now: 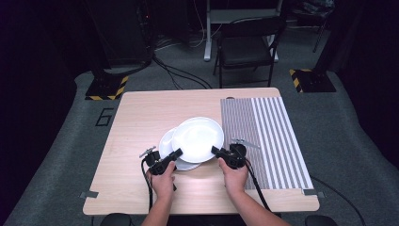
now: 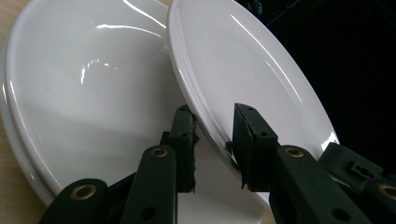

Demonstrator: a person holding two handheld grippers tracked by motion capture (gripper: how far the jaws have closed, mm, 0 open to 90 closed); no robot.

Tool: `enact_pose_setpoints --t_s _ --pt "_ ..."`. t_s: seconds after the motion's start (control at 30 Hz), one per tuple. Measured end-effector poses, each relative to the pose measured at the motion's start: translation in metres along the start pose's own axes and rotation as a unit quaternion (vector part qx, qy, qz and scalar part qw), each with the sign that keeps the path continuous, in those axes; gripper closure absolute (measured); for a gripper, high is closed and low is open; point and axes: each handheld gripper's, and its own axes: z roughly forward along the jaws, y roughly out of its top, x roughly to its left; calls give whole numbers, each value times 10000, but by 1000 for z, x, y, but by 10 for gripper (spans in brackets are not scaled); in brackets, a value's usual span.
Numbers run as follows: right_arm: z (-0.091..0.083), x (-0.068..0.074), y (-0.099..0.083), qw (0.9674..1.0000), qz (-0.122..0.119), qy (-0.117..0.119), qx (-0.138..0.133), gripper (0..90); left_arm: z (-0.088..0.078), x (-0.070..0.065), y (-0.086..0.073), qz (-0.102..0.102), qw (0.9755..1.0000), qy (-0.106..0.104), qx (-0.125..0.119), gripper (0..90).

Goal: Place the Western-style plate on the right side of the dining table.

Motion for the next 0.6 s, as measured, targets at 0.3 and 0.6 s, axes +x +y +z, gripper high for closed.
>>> enact_pose_setpoints --t_s 0.3,0.6 --pt "-3 4 10 10000 -46 49 -68 665 -2 -11 10 202 9998 16 -91 698" --pt "-11 5 19 9997 123 163 -122 663 -3 -24 20 415 9990 -9 -153 699"
